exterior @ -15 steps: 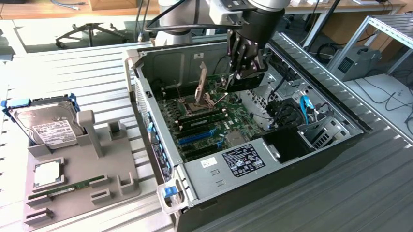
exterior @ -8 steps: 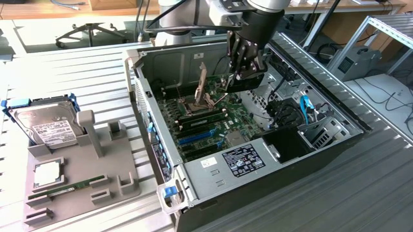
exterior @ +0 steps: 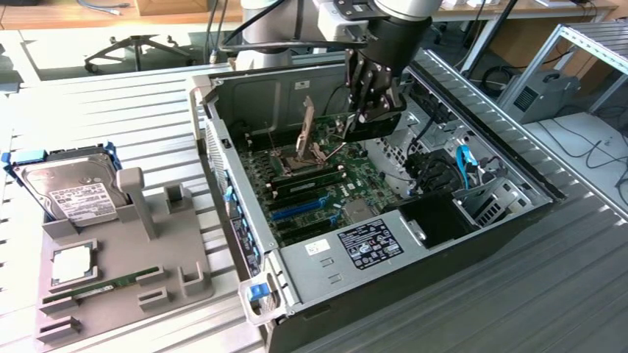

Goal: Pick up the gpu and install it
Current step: 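Insert the gpu into the slot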

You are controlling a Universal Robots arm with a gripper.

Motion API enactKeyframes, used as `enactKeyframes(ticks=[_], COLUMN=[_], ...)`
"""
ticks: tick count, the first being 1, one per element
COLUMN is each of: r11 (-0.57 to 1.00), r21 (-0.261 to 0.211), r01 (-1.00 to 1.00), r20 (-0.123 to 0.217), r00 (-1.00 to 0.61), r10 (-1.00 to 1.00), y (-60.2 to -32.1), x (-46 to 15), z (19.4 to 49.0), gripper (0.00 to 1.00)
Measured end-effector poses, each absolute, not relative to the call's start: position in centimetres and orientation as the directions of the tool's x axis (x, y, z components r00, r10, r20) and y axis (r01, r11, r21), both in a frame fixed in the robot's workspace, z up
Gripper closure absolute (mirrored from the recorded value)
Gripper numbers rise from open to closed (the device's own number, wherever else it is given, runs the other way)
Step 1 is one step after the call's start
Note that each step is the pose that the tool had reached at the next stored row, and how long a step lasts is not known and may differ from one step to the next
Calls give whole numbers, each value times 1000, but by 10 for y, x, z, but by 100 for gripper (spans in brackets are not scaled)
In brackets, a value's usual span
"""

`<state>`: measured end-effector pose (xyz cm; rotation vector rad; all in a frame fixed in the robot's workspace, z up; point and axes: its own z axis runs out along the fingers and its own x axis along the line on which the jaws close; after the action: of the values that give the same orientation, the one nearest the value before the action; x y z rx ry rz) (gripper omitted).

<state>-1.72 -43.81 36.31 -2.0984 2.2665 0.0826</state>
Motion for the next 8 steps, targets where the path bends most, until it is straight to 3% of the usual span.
enactKeyframes(ticks=[8], r11=[39], r21=[4], r01=[-999], r20=[-74], r00=[-39], r10=[-996], y=[-438], x=[-17], z=[363], gripper=[74])
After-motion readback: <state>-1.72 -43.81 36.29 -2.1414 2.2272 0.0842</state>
